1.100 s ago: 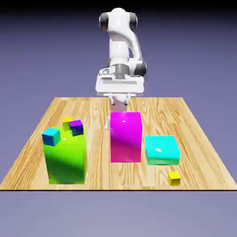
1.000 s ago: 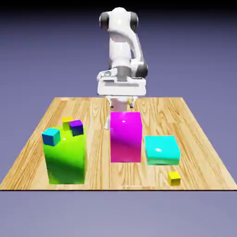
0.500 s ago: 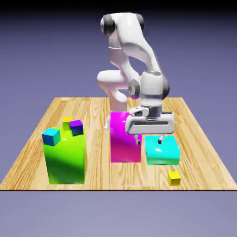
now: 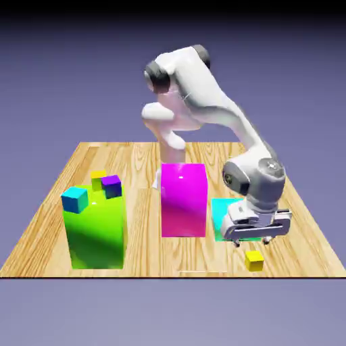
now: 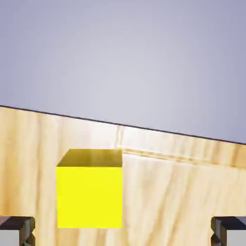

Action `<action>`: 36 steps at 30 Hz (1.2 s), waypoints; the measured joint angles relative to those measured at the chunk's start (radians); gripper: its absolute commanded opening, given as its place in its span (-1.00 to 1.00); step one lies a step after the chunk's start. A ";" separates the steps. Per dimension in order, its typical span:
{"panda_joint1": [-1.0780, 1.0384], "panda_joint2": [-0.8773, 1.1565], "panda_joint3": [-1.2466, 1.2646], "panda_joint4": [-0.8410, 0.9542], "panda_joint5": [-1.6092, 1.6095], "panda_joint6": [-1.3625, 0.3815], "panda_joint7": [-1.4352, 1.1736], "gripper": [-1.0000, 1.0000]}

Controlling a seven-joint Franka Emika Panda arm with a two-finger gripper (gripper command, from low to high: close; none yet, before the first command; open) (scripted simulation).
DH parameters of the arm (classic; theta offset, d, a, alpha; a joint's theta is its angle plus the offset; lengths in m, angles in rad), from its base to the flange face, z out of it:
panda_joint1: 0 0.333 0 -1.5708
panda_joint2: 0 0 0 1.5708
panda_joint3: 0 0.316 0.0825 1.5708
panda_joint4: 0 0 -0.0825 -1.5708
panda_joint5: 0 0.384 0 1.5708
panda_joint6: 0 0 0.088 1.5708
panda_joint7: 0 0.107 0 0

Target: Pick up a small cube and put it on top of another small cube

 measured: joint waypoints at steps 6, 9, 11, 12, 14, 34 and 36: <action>0.047 0.120 -0.068 -0.008 -0.075 0.116 0.044 -1.00; 0.032 0.084 -0.045 -0.003 -0.050 0.078 0.030 -1.00; 0.001 0.012 0.002 0.005 -0.002 -0.001 0.003 -1.00; -0.013 -0.025 -0.023 -0.003 0.023 -0.020 0.009 -1.00; -0.040 -0.097 -0.085 -0.023 0.072 -0.053 0.026 -1.00; -0.308 -0.816 -0.695 -0.219 0.562 -0.385 0.188 -1.00; -0.304 -0.807 -0.692 -0.254 0.567 -0.342 0.184 -1.00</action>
